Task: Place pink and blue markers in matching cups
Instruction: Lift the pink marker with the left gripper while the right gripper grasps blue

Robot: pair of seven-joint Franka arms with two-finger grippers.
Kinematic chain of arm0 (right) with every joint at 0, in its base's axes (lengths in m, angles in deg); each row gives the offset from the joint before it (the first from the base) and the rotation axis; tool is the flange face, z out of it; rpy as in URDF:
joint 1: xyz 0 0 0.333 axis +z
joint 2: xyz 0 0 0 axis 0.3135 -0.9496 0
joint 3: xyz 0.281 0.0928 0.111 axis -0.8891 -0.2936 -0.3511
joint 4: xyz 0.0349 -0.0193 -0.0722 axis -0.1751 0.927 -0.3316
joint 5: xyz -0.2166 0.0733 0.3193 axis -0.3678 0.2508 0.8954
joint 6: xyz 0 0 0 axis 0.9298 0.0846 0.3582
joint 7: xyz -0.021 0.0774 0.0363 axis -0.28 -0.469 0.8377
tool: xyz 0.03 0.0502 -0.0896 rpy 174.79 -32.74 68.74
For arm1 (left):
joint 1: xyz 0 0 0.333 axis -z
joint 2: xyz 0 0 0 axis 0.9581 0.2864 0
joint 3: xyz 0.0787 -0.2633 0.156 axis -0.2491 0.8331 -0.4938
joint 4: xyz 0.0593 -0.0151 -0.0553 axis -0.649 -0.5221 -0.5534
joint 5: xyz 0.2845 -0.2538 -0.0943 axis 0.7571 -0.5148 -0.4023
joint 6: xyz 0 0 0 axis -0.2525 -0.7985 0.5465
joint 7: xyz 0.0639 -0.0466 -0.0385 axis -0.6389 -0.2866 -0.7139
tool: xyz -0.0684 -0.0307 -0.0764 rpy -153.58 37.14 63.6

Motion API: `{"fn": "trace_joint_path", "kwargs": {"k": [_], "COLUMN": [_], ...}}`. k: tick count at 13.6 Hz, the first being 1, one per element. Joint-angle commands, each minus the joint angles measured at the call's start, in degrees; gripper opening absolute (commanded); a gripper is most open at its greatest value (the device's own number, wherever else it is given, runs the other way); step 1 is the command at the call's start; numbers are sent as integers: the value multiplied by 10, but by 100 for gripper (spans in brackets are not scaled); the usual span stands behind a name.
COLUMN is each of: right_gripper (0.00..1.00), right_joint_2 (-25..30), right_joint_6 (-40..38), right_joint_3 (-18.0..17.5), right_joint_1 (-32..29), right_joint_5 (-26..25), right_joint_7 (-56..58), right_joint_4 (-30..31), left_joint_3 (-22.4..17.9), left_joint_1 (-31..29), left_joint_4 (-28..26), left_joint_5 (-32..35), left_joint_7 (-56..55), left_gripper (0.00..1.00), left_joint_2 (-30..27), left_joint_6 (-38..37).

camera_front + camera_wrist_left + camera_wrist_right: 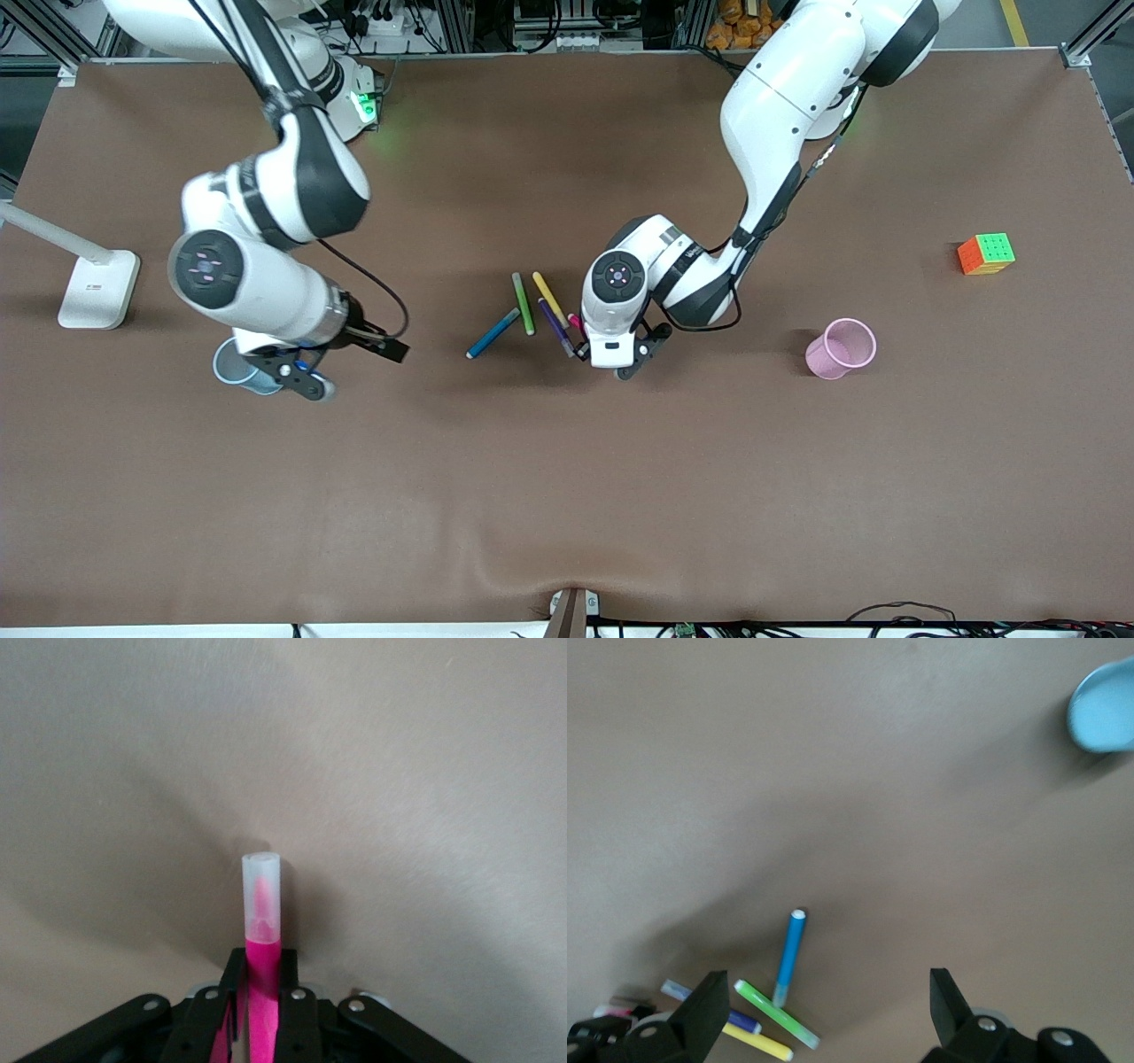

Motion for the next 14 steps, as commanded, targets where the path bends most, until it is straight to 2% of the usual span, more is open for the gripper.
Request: {"fn": "trace_joint_path", "kwargs": {"k": [1,7,10,12,14], "right_gripper": [100,100,100,87,80], "right_joint_2": [-23,-98,-132,-141,-155], "right_joint_6": [36,77,102,104,127], "right_joint_3": [4,4,4,4,4], "right_joint_1": [33,66,70,76,81], "right_joint_5": [13,21,21,21,21], "right_joint_7": [-58,-65,-66,-66,-67], "right_joint_4": [17,17,17,17,17], "left_joint_3": [-1,-1,-1,-1,-1], "left_joint_1": [-15,-42,-66,-84,-103], "left_joint_4": [-3,-8,-9,-9,-9], "left_joint_5": [13,18,18,18,18], "left_joint_7": [-5,3,16,47,83], "left_gripper": [6,0,0,0,0], "left_joint_2": [-32,-92,-117,-132,-144], "left_joint_6": [-11,-76,-110,-147,-184]}}
